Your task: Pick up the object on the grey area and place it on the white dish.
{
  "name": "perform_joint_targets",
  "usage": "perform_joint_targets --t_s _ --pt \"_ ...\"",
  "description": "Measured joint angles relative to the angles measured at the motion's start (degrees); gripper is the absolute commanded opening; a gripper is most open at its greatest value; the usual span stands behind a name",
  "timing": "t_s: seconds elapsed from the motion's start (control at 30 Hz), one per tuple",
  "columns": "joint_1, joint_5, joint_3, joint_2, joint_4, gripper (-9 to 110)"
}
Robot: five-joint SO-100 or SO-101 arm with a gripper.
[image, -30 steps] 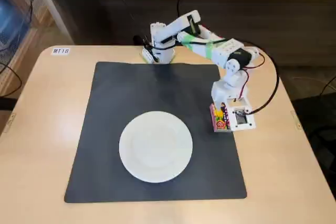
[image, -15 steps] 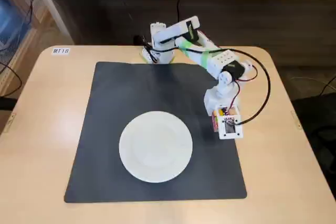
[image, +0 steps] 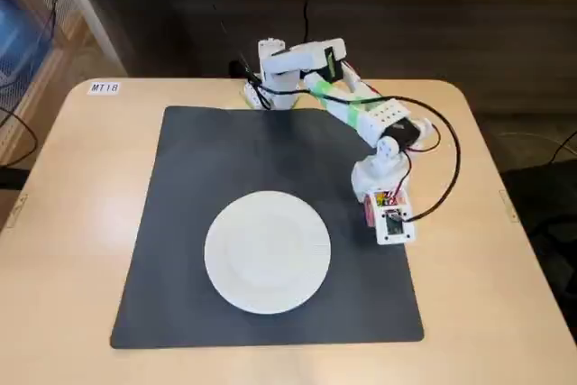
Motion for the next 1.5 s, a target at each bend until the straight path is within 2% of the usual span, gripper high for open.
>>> perform_joint_targets --t_s 0.4,0.73,1.0,1.2,1.5 --pt "-0.18 0.97 -0.18 1.32 0.09 16" --pt "4.83 2.02 0.44 14.06 0.44 13" --pt "15.73 2.02 3.25 21.62 0.53 13" --pt "26.10 2.20 3.25 21.62 0.53 13" --pt "33.75 2.81 3.25 17.58 0.53 12"
